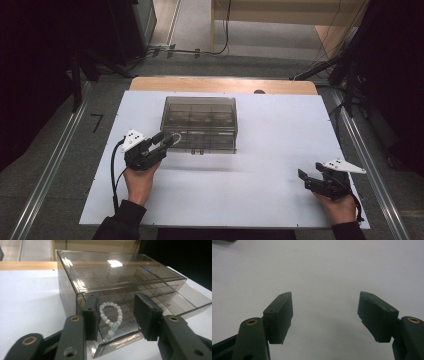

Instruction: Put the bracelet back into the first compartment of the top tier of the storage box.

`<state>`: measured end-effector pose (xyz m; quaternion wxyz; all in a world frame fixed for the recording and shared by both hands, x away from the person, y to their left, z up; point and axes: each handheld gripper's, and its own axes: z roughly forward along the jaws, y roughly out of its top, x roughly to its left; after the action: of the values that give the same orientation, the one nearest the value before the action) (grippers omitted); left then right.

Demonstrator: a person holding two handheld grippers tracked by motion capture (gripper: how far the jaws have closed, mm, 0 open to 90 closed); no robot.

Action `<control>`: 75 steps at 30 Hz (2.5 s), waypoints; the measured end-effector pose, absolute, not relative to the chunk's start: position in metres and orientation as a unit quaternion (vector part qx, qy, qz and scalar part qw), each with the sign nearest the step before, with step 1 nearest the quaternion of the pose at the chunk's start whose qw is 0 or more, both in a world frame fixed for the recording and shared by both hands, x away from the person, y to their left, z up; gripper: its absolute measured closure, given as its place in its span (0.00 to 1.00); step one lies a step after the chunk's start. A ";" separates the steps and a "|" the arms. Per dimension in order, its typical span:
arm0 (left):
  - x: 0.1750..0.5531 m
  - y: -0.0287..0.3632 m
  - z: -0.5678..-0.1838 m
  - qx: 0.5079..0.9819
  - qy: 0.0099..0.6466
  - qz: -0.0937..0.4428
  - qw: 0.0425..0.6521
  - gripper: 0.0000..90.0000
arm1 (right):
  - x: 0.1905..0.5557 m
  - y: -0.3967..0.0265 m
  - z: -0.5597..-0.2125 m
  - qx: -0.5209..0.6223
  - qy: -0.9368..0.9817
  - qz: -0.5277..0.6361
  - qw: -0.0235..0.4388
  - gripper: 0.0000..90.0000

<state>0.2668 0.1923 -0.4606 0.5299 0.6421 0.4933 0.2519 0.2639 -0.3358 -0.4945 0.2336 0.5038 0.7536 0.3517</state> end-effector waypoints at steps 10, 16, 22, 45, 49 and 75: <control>0.266 0.194 -0.461 0.636 0.504 0.267 0.520 0.51 | 0.264 -0.336 -0.495 0.503 0.754 0.352 0.233 0.29; 0.266 0.193 -0.462 0.636 0.505 0.266 0.519 0.46 | 0.264 -0.336 -0.495 0.503 0.755 0.351 0.232 0.29; 0.266 0.190 -0.463 0.638 0.505 0.272 0.513 0.39 | 0.264 -0.336 -0.495 0.503 0.755 0.351 0.232 0.29; 0.266 0.188 -0.463 0.635 0.521 0.282 0.497 0.15 | 0.264 -0.336 -0.495 0.503 0.755 0.351 0.232 0.29; 0.265 0.188 -0.464 0.634 0.524 0.282 0.493 0.14 | 0.264 -0.336 -0.495 0.503 0.755 0.351 0.231 0.29; 0.255 0.194 -0.467 0.634 0.529 0.283 0.487 0.13 | 0.264 -0.337 -0.495 0.504 0.754 0.352 0.231 0.29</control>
<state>0.2549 0.1936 -0.4668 0.4872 0.6345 0.5294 0.2826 0.2640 -0.3369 -0.4946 0.2312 0.5036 0.7544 0.3518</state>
